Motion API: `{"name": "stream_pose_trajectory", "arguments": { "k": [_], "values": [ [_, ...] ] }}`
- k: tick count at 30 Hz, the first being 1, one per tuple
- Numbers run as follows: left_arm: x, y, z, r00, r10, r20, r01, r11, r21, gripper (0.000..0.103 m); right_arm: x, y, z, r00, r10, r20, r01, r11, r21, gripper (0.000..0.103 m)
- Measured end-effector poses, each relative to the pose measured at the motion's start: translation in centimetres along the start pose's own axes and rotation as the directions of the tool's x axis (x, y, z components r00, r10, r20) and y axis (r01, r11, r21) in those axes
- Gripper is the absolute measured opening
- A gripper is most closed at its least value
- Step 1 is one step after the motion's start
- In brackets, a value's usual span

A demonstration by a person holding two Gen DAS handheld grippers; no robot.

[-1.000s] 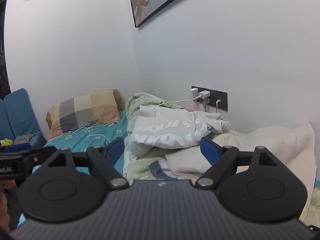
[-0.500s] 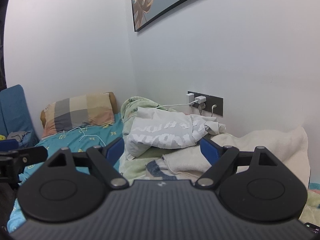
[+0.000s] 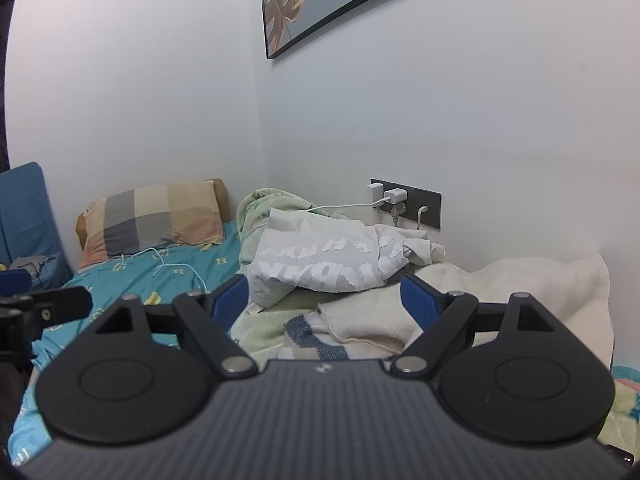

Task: Fold clothes

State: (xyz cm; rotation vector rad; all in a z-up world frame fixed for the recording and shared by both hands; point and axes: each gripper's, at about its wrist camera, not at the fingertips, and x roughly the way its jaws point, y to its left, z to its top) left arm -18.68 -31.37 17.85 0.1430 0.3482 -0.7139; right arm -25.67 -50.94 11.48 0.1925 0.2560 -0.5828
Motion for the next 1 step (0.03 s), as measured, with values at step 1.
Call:
{"name": "stream_pose_trajectory", "arguments": {
  "k": [1],
  "values": [
    [0.04,0.00,-0.03,1.000,0.002,-0.001,-0.002,1.000,0.000,0.103,-0.08,0.04,-0.06,1.000,-0.001,0.001,0.001,1.000,-0.002,0.084]
  ]
}}
